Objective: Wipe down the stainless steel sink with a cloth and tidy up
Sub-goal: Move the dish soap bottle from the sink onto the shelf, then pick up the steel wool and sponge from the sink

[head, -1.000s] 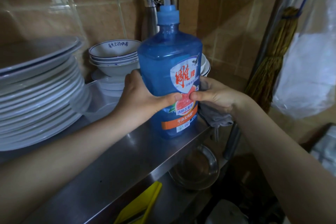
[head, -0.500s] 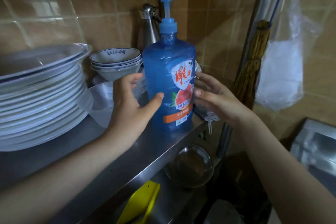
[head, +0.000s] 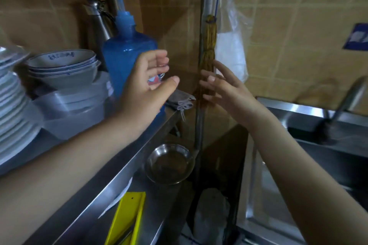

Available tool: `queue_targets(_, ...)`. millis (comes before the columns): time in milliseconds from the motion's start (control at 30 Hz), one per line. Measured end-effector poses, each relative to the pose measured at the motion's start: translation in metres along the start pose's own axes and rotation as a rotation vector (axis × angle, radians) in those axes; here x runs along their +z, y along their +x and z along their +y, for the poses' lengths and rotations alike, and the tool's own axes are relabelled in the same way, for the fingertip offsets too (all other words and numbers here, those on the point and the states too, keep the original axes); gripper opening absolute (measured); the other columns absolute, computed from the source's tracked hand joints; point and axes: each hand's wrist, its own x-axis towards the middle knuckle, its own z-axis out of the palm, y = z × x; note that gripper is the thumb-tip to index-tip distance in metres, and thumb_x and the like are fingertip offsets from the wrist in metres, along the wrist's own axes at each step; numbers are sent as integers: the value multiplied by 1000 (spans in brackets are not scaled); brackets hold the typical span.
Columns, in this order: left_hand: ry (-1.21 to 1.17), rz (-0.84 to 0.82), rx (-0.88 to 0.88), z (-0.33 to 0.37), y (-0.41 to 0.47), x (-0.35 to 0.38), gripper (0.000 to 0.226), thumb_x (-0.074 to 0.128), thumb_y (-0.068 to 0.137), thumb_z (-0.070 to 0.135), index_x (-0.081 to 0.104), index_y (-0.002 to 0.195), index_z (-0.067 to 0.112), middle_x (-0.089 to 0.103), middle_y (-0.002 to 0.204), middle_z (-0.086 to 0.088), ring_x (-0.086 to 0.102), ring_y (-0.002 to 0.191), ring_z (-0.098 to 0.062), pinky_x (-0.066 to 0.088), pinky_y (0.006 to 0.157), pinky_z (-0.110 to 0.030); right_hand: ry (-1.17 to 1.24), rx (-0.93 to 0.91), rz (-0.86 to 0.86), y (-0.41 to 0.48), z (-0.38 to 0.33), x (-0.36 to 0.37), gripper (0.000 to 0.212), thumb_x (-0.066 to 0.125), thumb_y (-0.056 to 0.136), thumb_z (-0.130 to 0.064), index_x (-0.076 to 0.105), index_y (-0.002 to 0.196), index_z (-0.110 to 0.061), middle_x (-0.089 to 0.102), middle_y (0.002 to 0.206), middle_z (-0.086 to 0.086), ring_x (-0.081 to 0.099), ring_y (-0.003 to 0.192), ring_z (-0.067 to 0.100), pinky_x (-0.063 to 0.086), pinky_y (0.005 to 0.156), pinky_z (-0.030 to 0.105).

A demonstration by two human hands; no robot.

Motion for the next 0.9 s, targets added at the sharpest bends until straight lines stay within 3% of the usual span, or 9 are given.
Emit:
queue_targets(100,-58,-33,-44,4,2,23,35,61,83,7,47,108,28,54,110,6,55,106,-5,43,87,-15,-1,-8,76,-25,0,-22,68,63,85,-29,28,143,-31,52,134,-5,51,124,15,45,97,37)
queue_targets(267,-127,-119,-109,13,-19,64,35,58,84,0,47,112,18,53,107,4,54,106,-12,44,92,-21,-31,0,285,-80,1,-58,83,72,67,-47,34,139,-36,61,123,-12,60,111,8,48,92,38)
queue_targets(367,-158,-191,-158,23,-41,87,33,58,85,1,47,112,18,54,110,1,54,108,-13,44,96,-28,-12,1,391,-123,-1,-80,73,72,70,-43,39,134,-35,65,117,-11,64,105,7,51,82,32)
queue_targets(467,-194,-238,-203,37,-69,111,31,56,86,4,48,111,21,55,113,0,54,109,-12,43,99,-34,-35,11,470,-178,-1,-100,62,68,79,-37,39,134,-33,65,116,-9,64,103,8,54,82,32)
queue_targets(700,-364,-353,-282,73,-152,175,28,53,88,3,51,110,21,57,110,2,56,103,-6,44,94,-27,-87,95,662,-306,-8,-124,56,63,86,-34,40,136,-28,63,116,-7,66,99,6,54,74,24)
queue_targets(900,-422,-419,-352,85,-200,223,26,58,83,12,54,98,33,60,105,8,57,98,-1,43,86,-24,-117,154,774,-391,-14,-144,51,64,85,-33,43,132,-30,63,110,-11,66,95,3,54,73,23)
